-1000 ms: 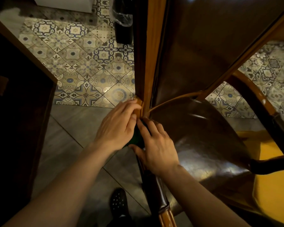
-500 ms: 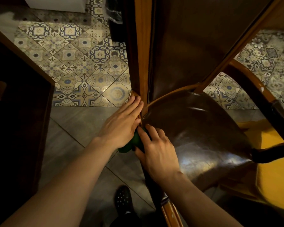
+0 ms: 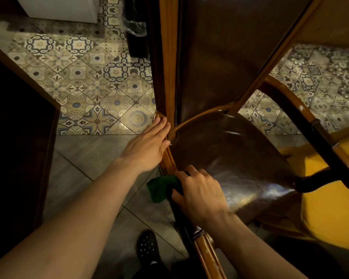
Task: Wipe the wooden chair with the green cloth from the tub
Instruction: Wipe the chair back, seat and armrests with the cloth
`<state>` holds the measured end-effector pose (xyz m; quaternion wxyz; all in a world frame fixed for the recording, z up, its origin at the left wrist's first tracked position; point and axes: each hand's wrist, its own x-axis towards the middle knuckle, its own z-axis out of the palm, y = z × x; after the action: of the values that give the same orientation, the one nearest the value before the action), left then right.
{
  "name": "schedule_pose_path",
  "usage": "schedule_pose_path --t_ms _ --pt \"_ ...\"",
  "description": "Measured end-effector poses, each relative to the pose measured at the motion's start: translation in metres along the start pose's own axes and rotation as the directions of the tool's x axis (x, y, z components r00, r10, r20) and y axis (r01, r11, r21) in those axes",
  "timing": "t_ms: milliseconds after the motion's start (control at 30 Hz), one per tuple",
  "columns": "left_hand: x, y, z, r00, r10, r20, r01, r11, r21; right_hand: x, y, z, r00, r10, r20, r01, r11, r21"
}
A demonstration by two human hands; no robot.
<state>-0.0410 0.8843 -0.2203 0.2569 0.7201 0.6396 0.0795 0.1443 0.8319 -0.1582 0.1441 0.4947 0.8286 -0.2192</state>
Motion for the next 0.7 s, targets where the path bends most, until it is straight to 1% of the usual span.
schedule_pose_path --t_ms 67,167,300,400,533,600,700 --pt "0.000 0.004 -0.005 1.000 -0.021 0.007 0.021 1.000 -0.016 -0.011 0.003 -0.009 1.000 0.003 0.026 -0.004 0.999 0.043" --pt "-0.015 0.016 -0.008 0.999 -0.041 -0.034 0.039 0.998 -0.051 -0.036 0.010 -0.015 1.000 0.016 -0.010 -0.014 0.993 0.115" --pt "-0.051 0.035 0.005 0.992 0.010 -0.122 -0.019 0.997 -0.076 -0.072 0.018 -0.010 0.999 0.029 -0.029 -0.025 0.989 0.143" --pt "-0.072 0.049 0.019 0.988 0.044 -0.148 -0.059 0.993 -0.100 -0.092 0.019 0.004 0.998 0.045 -0.052 -0.037 0.989 0.140" --pt "-0.095 0.076 0.045 0.988 0.107 -0.115 -0.117 0.990 -0.084 -0.111 0.021 0.037 0.997 0.024 -0.077 -0.014 0.992 0.126" --pt "-0.103 0.086 0.060 0.987 0.139 -0.077 -0.143 0.988 -0.049 -0.119 0.023 0.054 0.995 0.002 -0.104 0.011 0.993 0.118" --pt "-0.115 0.098 0.080 0.985 0.172 -0.032 -0.171 0.985 0.012 -0.130 0.026 0.077 0.989 0.015 -0.149 0.003 0.993 0.121"
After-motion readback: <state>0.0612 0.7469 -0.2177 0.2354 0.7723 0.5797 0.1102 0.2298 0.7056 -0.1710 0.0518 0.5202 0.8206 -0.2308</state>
